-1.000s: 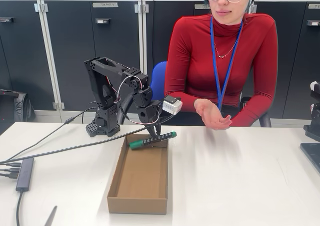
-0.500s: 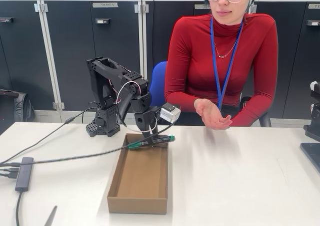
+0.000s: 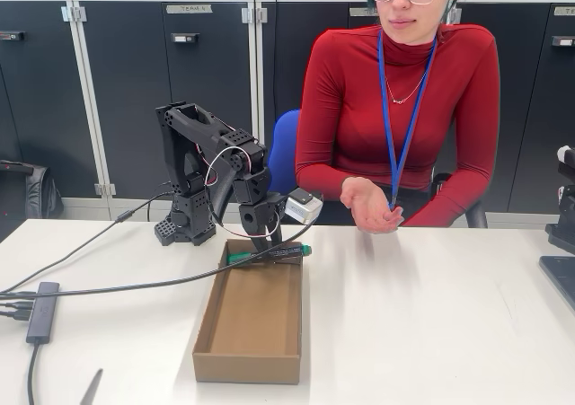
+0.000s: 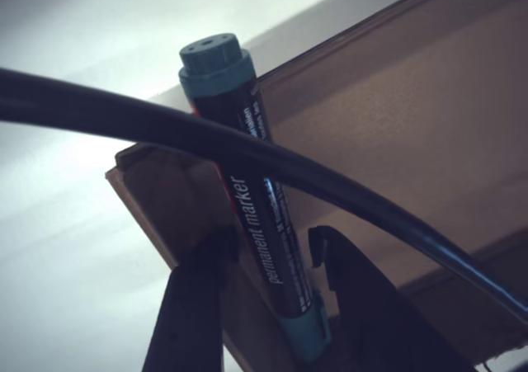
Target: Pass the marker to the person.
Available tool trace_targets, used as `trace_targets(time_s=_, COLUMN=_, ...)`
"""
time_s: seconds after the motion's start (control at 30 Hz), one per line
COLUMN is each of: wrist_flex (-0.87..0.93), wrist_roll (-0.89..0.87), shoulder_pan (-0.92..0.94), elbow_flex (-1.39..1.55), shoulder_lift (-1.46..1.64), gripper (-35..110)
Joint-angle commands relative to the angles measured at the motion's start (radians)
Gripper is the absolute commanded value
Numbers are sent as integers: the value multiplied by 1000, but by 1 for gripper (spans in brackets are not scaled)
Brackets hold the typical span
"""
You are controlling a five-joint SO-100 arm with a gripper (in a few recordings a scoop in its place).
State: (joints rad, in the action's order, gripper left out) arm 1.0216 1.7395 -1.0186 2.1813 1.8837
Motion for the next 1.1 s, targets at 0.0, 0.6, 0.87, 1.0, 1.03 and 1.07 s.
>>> trace_targets(time_s=0.0, wrist_flex=-26, wrist_roll=9, shoulder_pan=12, elbow_flex=3, shoulder_lift=-5, gripper=19)
trace_targets(time_s=0.6, wrist_flex=-23, wrist_roll=20, shoulder_pan=35, elbow_flex=-28, shoulder_lift=-26, gripper=-5)
trace_targets(time_s=0.87, wrist_flex=3, wrist_roll=-43, shoulder_pan=23, elbow_flex=-78, shoulder_lift=86, gripper=-5)
trace_targets(time_s=1.0, wrist_flex=-12, wrist_roll=-77, shoulder_pan=23, elbow_flex=-89, shoulder_lift=195, gripper=-5)
trace_targets(time_s=1.03, wrist_flex=-20, wrist_roll=-81, shoulder_pan=26, elbow_flex=-91, shoulder_lift=227, gripper=-5)
trace_targets(time_s=1.07, wrist_flex=-28, wrist_roll=-83, shoulder_pan=29, elbow_flex=-92, shoulder_lift=259, gripper=-5)
